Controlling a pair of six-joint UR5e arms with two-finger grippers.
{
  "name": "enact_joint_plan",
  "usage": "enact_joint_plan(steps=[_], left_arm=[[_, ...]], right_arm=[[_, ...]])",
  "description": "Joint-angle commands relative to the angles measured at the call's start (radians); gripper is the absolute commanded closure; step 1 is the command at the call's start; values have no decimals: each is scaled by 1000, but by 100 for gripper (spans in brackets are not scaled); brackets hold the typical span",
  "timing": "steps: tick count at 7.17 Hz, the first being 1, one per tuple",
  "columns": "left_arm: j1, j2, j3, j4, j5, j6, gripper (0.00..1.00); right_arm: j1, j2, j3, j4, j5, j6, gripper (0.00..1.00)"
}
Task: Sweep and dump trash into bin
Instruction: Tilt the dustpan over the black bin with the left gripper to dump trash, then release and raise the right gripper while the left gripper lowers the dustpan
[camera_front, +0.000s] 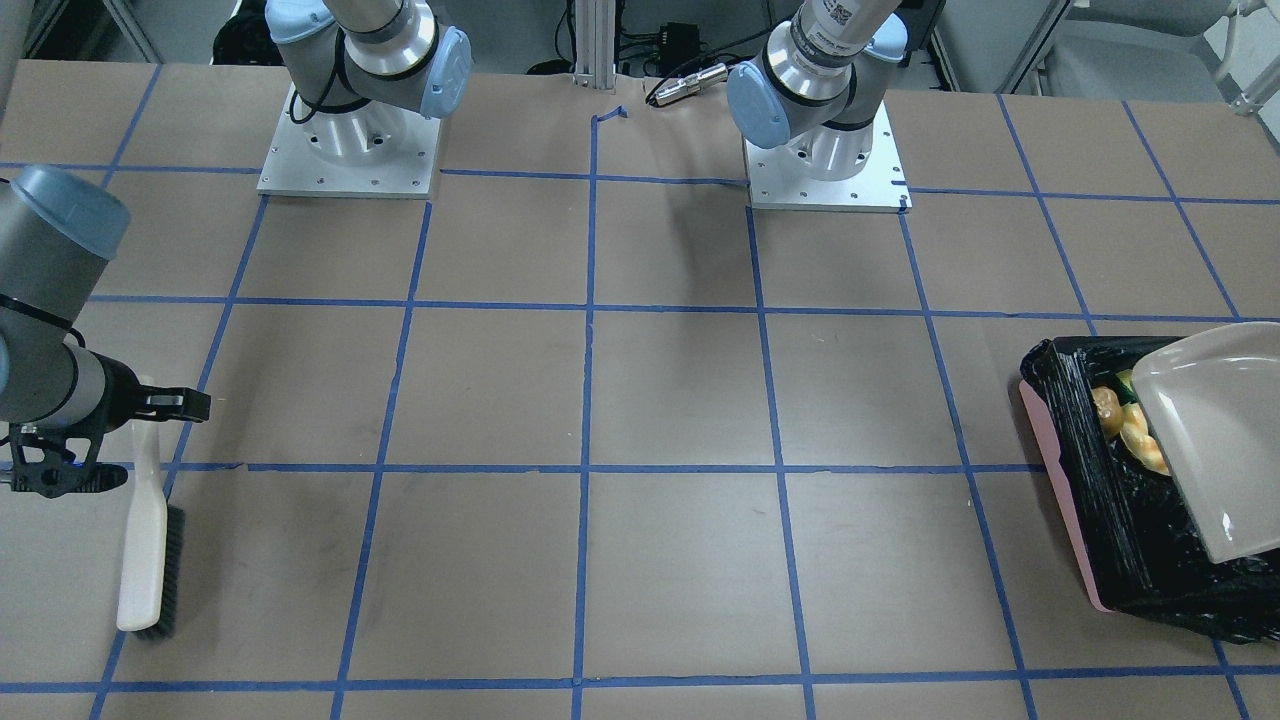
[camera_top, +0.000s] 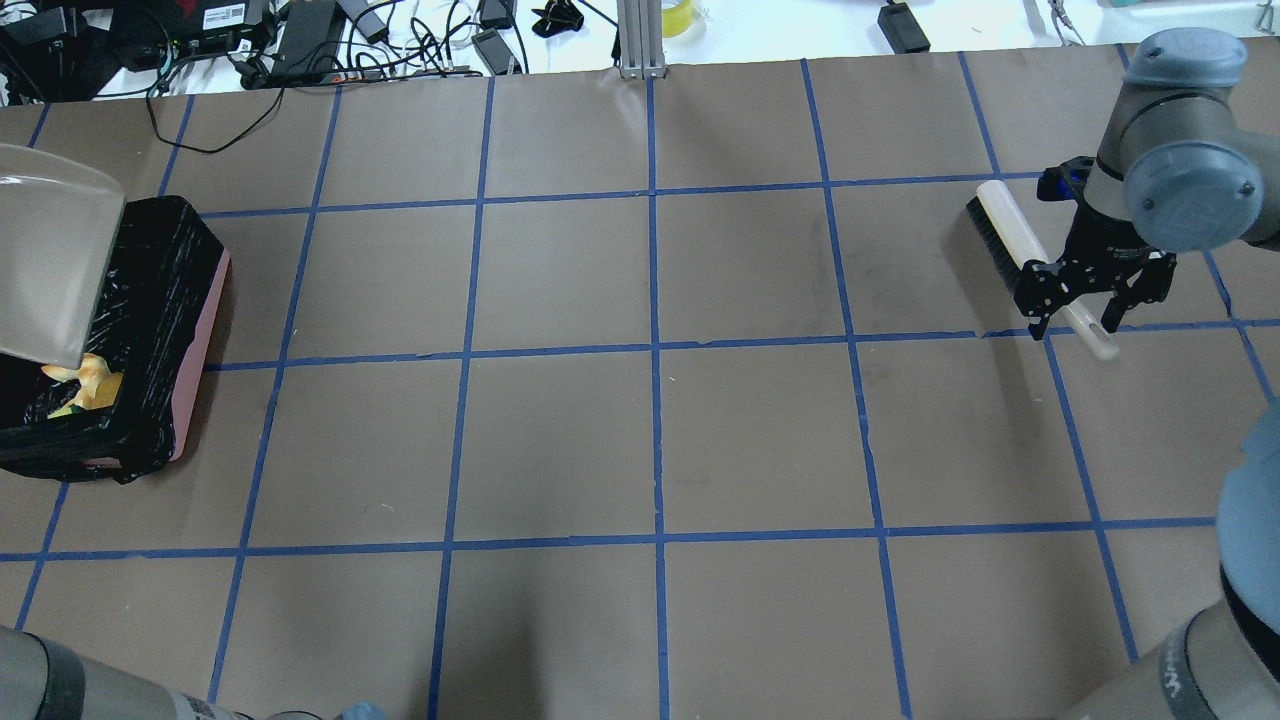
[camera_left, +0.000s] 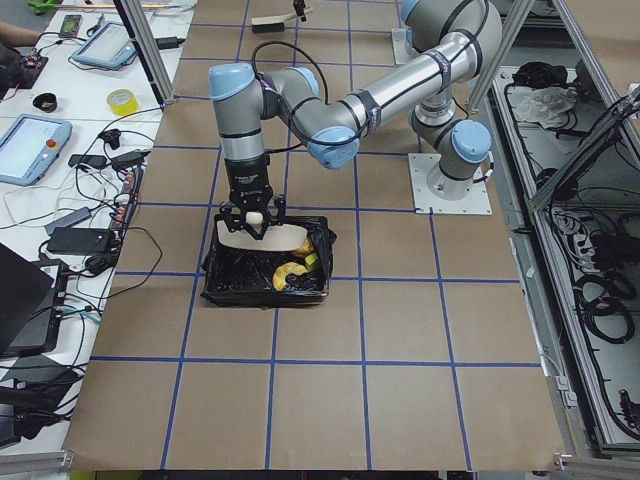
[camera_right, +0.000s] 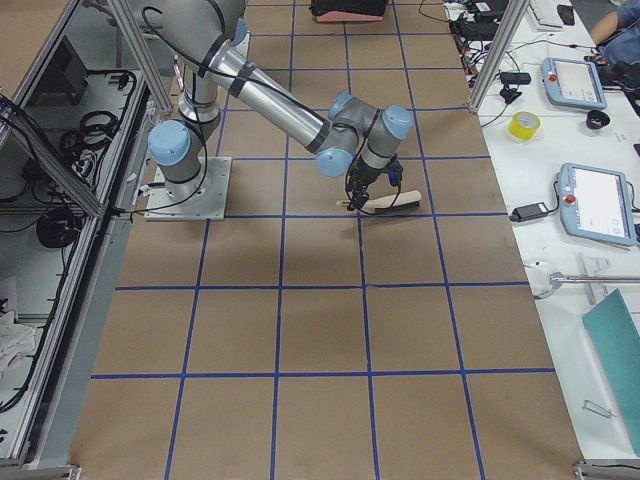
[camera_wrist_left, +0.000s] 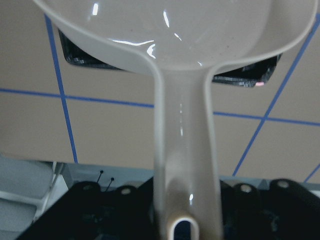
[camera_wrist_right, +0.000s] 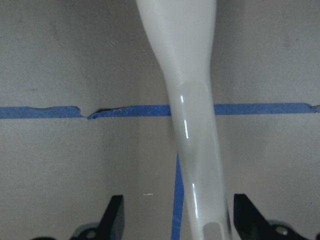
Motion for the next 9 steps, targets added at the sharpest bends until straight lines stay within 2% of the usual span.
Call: enact_joint_plan(steps=[1,3,4,5,7,8,9], left_arm=[[-7,29,-7,-58,-120,8,100],[-4,47,-6,-136,-336,6,100],[-4,43,-18,-188,-478,0,100],[-9,39,-32,-229,-580,-9,100],[-18,24,-119,-236,-698,-49,100],[-48,12,-142,-236,-735,-86,100],[-118,-14,-148,-228,-737,-121,100]], right_arm=[[3,-57,-30,19,1,-1,1],[12,-190,-81,169,10,-3,0],[21,-256,-140,277,14,0,0],[82,-275,-215,333,14,14,0],[269,-274,-399,488,22,275,0],[328,-274,-449,528,133,421,0],[369,-274,-460,530,157,489,0]])
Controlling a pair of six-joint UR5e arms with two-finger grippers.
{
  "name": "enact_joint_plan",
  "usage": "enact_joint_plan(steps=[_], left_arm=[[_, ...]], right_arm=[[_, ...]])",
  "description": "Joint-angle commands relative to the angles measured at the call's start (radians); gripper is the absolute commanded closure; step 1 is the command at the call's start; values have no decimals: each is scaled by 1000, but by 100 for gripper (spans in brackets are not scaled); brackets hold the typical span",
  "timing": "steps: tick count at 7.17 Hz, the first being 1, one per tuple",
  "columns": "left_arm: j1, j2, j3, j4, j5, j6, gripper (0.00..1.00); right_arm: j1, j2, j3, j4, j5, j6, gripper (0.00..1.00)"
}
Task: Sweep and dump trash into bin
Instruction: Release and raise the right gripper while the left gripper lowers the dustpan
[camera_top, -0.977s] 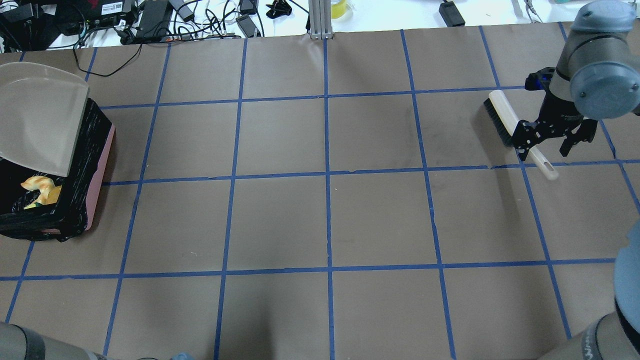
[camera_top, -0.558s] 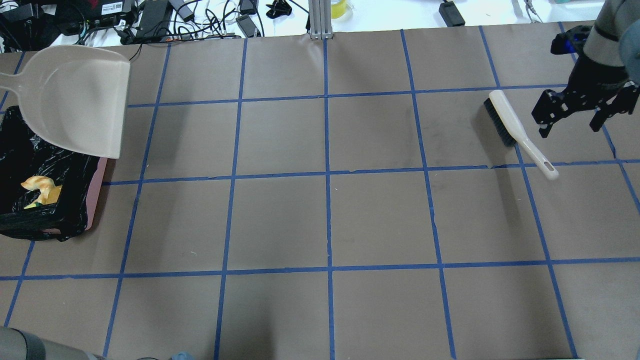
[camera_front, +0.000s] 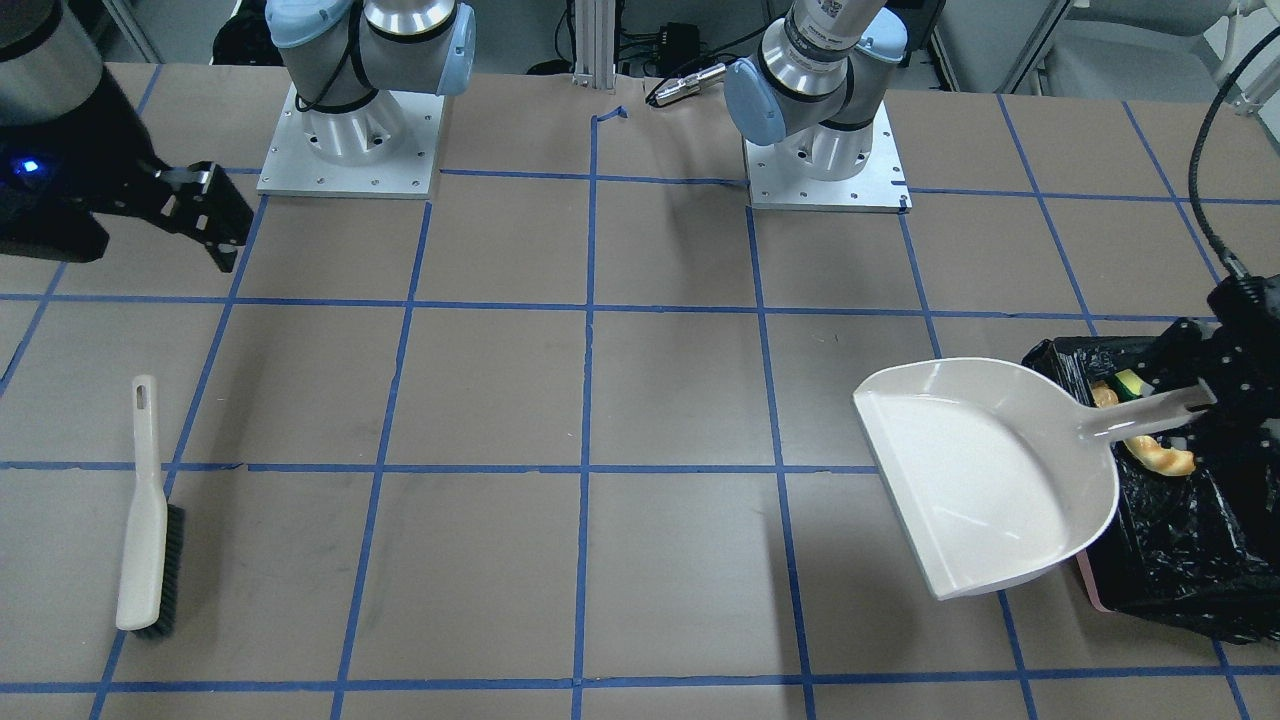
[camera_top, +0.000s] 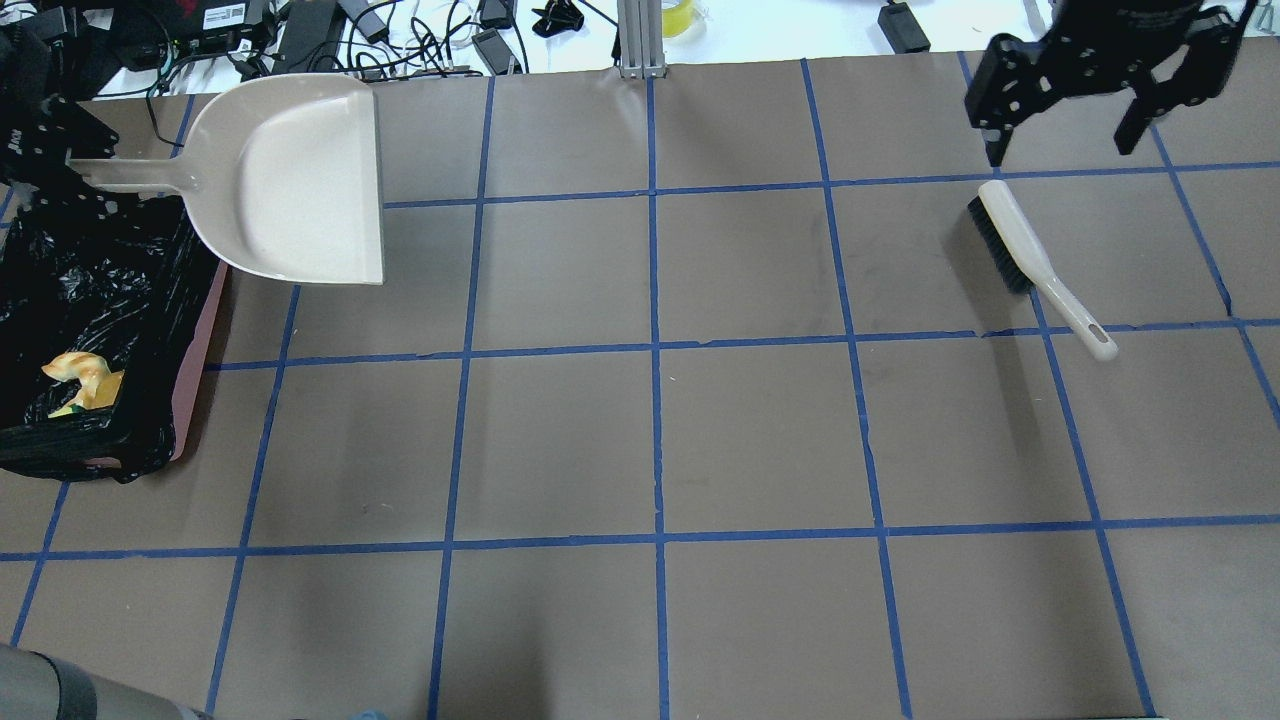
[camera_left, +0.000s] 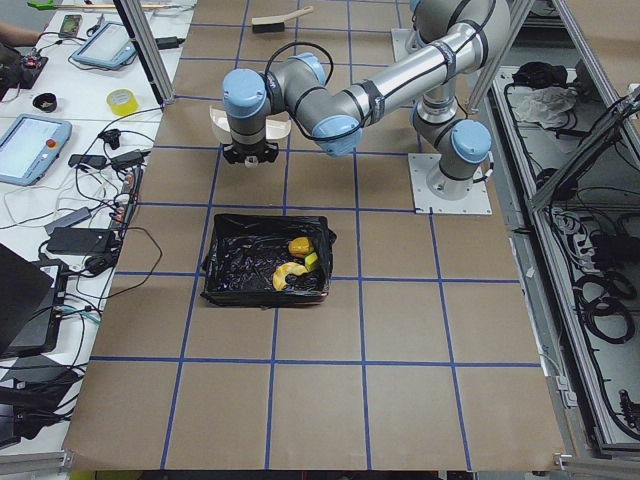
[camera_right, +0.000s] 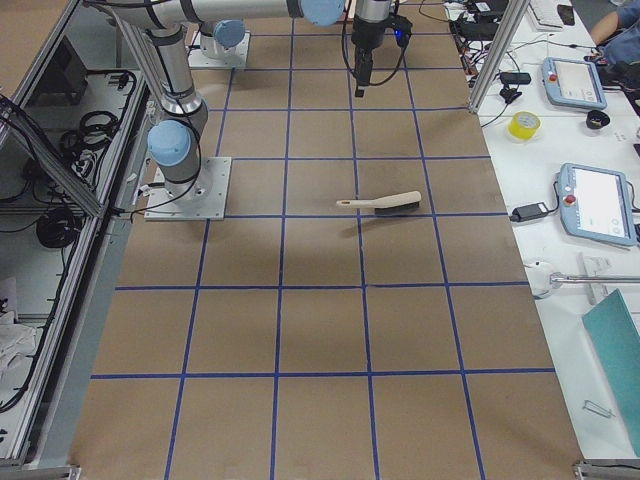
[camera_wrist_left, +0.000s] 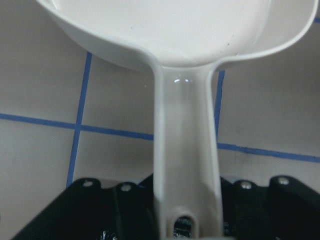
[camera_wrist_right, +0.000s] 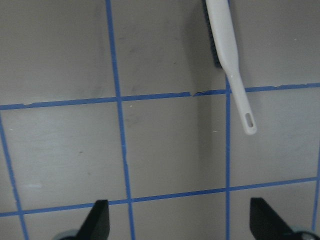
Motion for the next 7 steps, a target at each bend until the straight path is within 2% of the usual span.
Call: enact_joint_plan(steps=[1,2,3,4,7], left_arm=[[-115,-56,-20,11,-8,-65,100],[-131,-96,-20,14,73,-73,100],[-146,-131,-22,29,101,-76,100],[-163,-167,-22,72,101,-74,100],[-220,-250,-20,173,104,-71,100]], right_arm=[[109,-16,-24,36,42,142,0],[116,-60,25,41,59,138,2],[114,-103,108,-17,57,128,2],[114,-119,143,-137,48,107,0],[111,-113,147,-151,45,101,0]])
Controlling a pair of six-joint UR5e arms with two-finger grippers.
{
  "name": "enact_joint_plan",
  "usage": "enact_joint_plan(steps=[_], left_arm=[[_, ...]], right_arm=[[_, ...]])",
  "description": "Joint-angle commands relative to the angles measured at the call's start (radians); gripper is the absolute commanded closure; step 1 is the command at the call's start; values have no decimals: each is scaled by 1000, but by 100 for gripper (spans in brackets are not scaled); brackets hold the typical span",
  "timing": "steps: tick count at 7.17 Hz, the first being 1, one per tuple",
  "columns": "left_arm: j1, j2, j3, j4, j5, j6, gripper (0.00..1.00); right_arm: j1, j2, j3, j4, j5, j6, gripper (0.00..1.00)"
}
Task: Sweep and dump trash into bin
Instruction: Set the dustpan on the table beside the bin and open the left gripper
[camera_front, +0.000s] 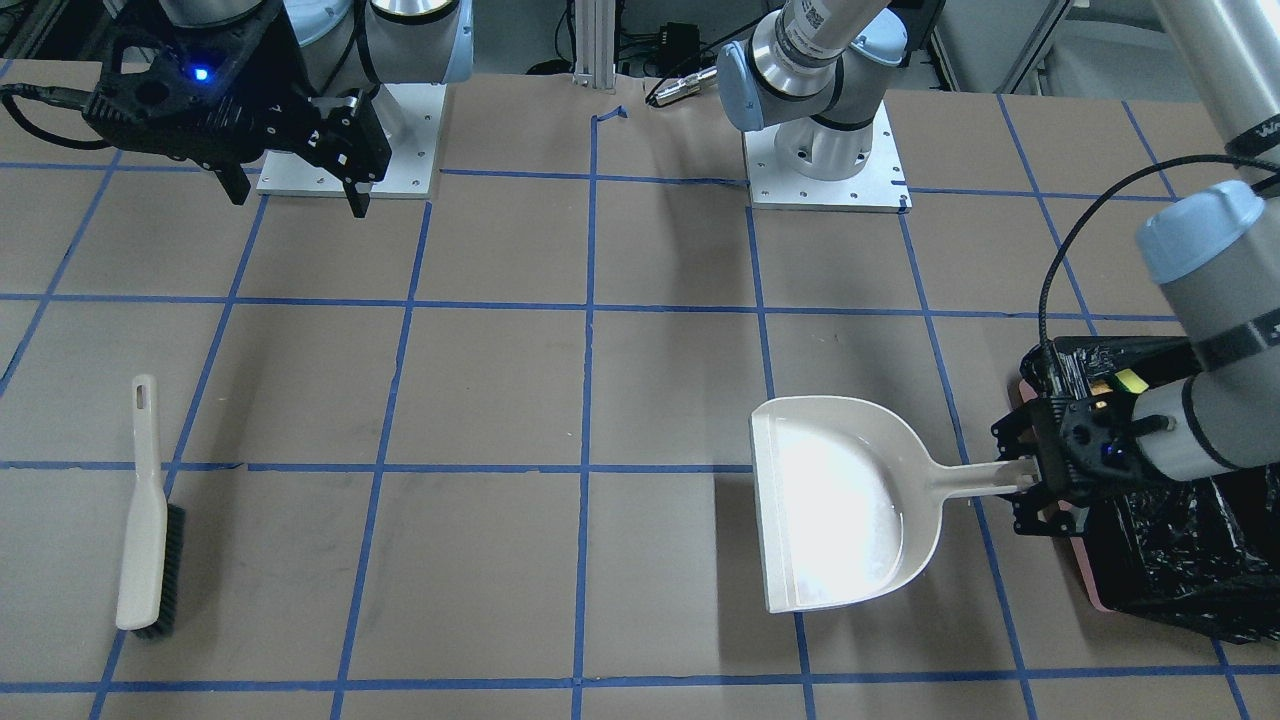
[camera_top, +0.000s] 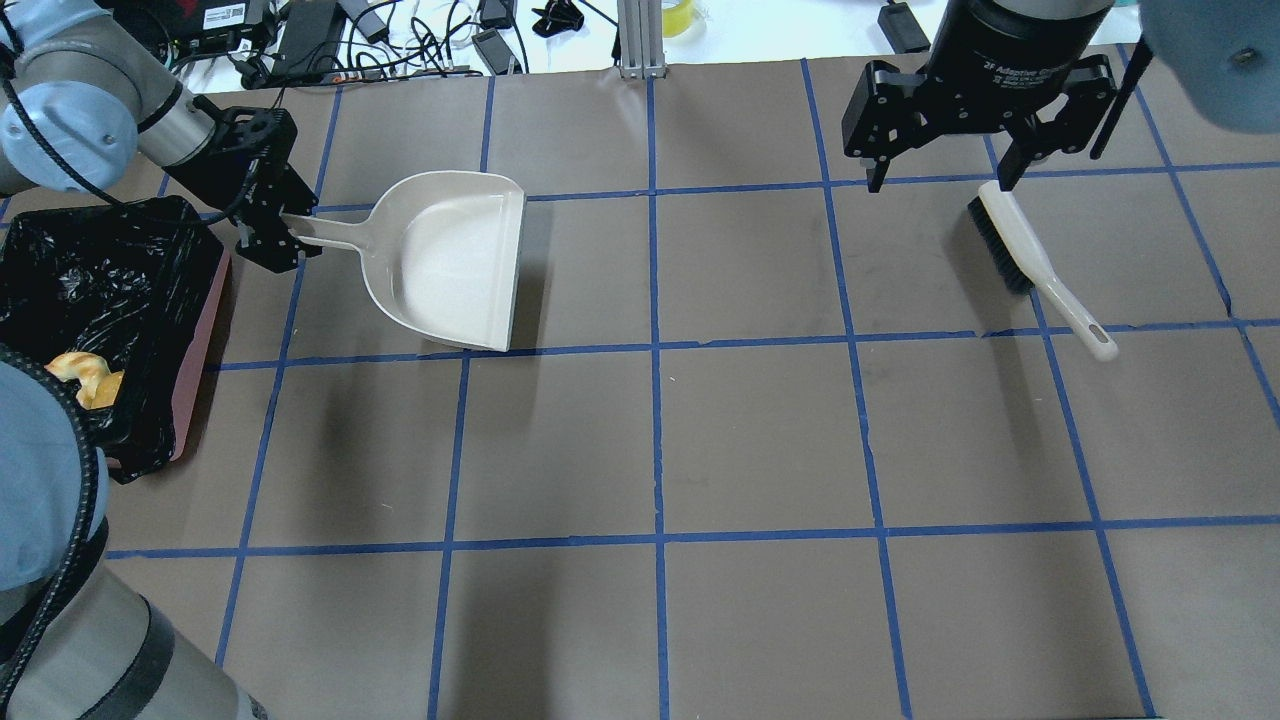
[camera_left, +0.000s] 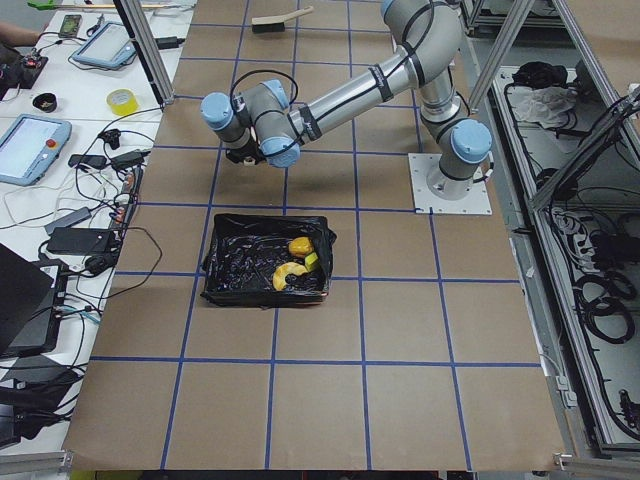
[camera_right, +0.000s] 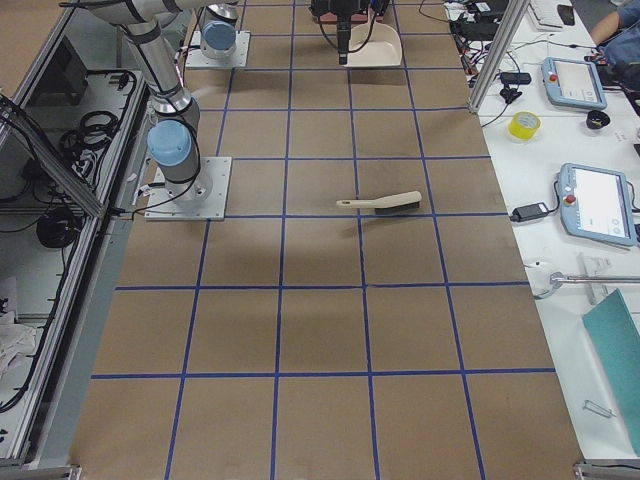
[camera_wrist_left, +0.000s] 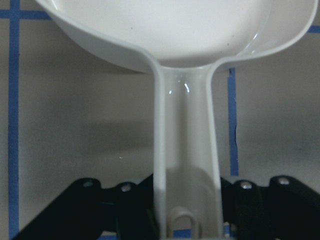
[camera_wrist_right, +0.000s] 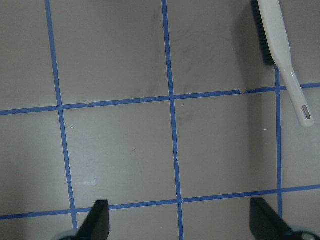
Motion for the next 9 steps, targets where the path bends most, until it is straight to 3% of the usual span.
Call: enact_joint_plan(steps=[1,5,6,7,8,9], left_arm=[[-13,-50,-1,49,3,7,100],[-13,-61,1,63,49,5,100],[-13,-63,-1,63,49,5,76],[-13,-63,-1,63,51,2,45],[-13,-61,-1,63,51,1,26],[-13,-46,1,61,51,-4,23]], right_arm=[[-2,1,5,-8,-2,-3,0],[-3,-2,12,-8,3,-3,0],[-3,-4,12,-8,3,-3,0],[-2,-4,13,-8,4,-3,0],[-2,-4,13,-8,6,-3,0],[-2,-4,13,-8,4,-3,0]])
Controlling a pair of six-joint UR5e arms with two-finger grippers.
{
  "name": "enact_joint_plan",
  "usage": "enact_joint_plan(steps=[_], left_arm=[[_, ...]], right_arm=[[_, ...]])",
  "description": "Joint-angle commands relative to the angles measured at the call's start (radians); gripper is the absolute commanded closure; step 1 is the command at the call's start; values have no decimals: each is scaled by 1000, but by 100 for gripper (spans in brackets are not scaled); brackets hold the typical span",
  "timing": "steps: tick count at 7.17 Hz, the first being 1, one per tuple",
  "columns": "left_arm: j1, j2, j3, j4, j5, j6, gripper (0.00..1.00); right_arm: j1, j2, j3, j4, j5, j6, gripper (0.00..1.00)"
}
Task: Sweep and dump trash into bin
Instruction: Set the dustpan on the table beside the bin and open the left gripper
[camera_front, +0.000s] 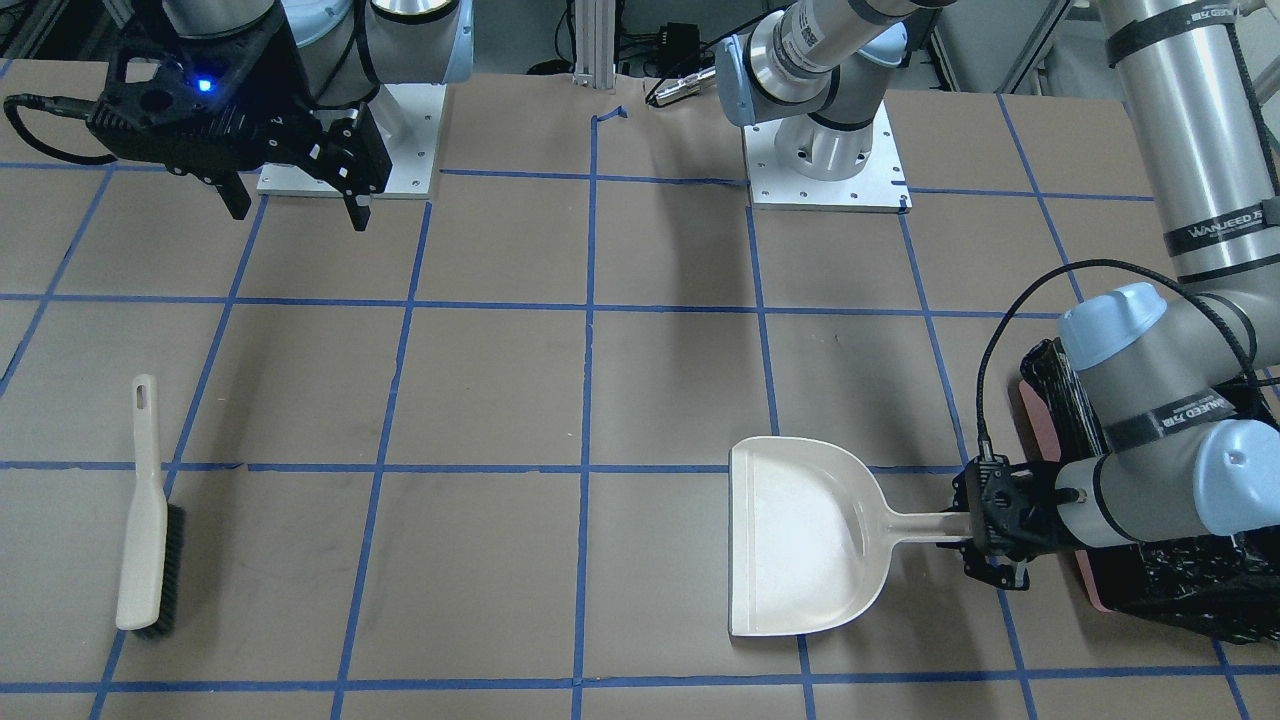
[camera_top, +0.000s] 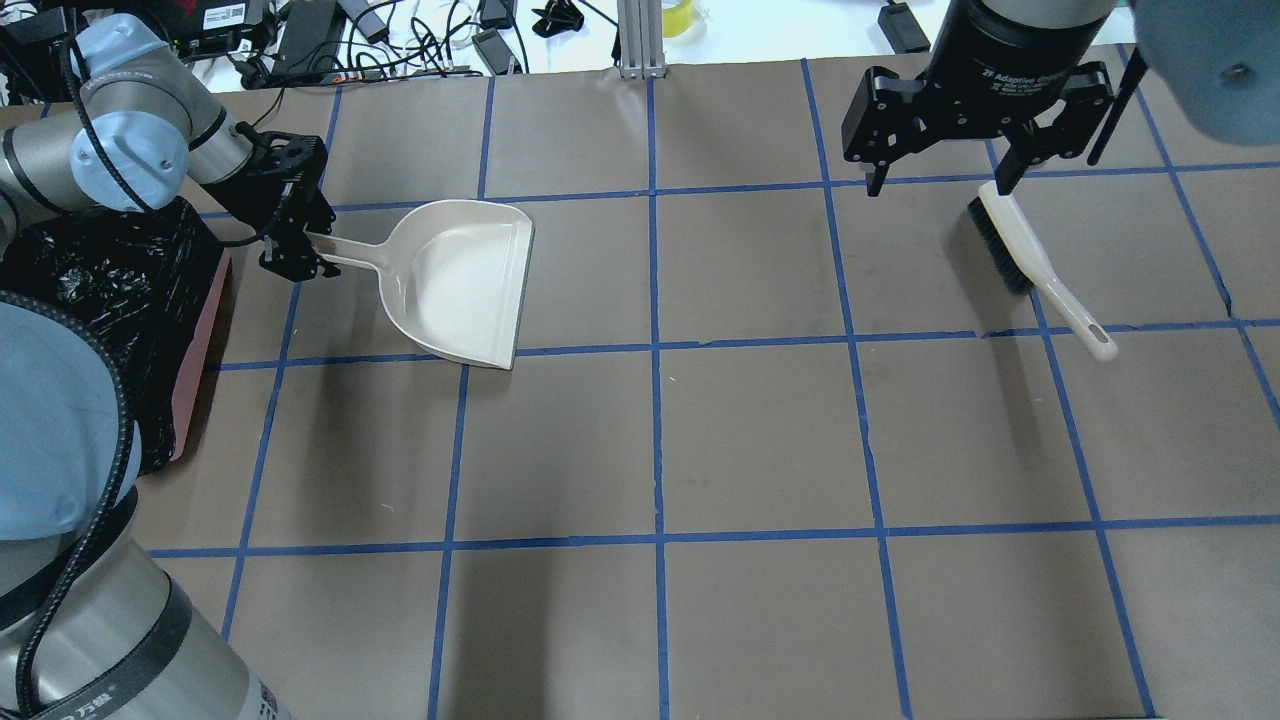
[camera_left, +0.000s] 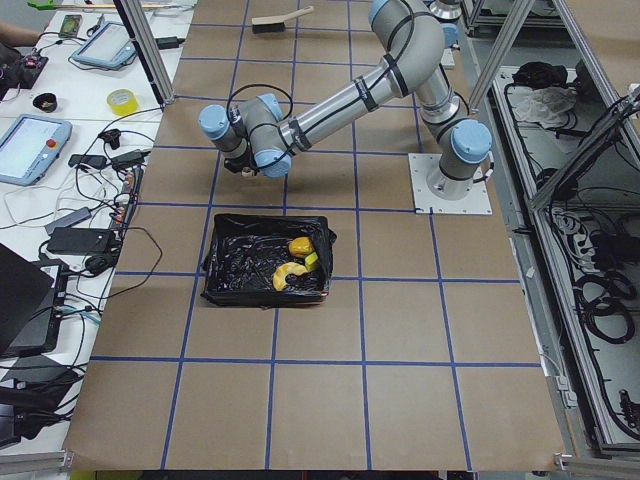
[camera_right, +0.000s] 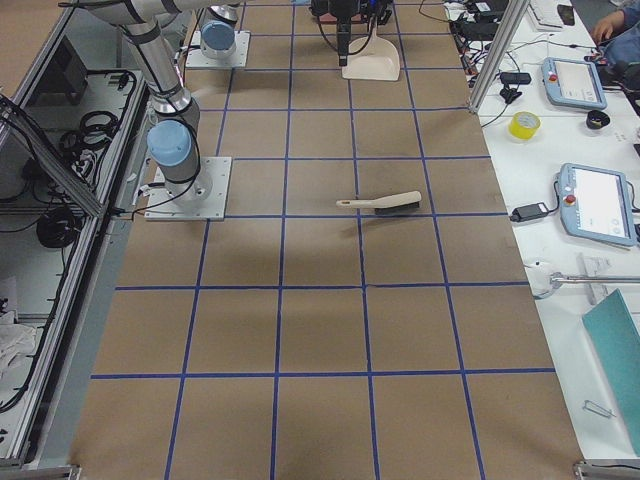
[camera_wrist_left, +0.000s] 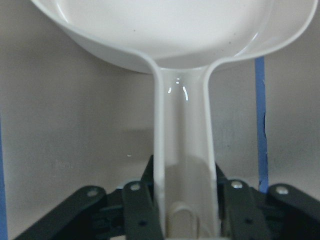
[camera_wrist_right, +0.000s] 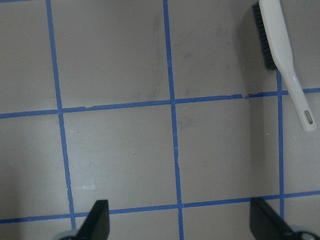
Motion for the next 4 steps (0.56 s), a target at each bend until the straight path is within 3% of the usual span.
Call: enact_joint_plan(steps=[1,2,3,4], left_arm=[[-5,47,7,-4,3,-24,22],[-6,80,1,-18,5,-30,17],[-5,112,-2,-23,6,-32,3],[-11,153,9,-48,37,-37,0]], right_arm=[[0,0,0,0,0,0,0],[0,1,0,0,1,0,0],[0,0,0,0,3,0,0],[0,0,0,0,3,0,0]])
